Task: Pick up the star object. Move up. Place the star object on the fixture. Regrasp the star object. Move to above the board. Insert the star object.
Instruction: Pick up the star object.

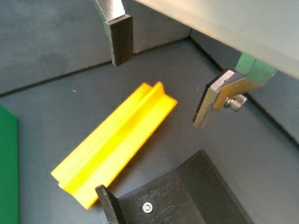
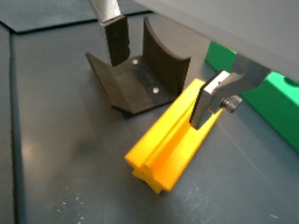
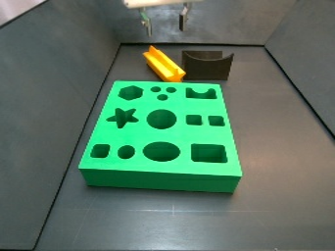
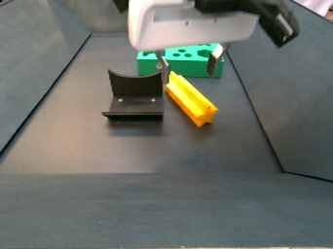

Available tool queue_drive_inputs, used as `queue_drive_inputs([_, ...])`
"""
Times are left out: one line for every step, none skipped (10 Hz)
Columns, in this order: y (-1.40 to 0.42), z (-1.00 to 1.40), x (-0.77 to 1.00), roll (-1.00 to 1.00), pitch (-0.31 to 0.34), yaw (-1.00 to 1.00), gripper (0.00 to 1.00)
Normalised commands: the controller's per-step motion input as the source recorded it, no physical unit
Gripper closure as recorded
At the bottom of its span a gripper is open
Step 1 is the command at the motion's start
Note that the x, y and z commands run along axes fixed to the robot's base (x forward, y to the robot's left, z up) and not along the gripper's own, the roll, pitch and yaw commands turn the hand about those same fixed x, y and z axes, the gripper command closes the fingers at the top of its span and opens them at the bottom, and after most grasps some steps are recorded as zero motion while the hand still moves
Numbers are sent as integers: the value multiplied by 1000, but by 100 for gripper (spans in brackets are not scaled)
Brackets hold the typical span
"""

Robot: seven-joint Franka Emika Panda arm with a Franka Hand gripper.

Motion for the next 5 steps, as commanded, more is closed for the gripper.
queue_drive_inputs([0, -769, 0, 170, -67, 40, 0])
queue_drive_inputs([0, -763, 0, 199, -67, 37, 0])
queue_drive_inputs([0, -771, 0, 214, -81, 49, 0])
queue_drive_inputs([-9, -757, -20, 223, -91, 46, 0])
queue_drive_inputs([0, -731, -49, 224, -103, 54, 0])
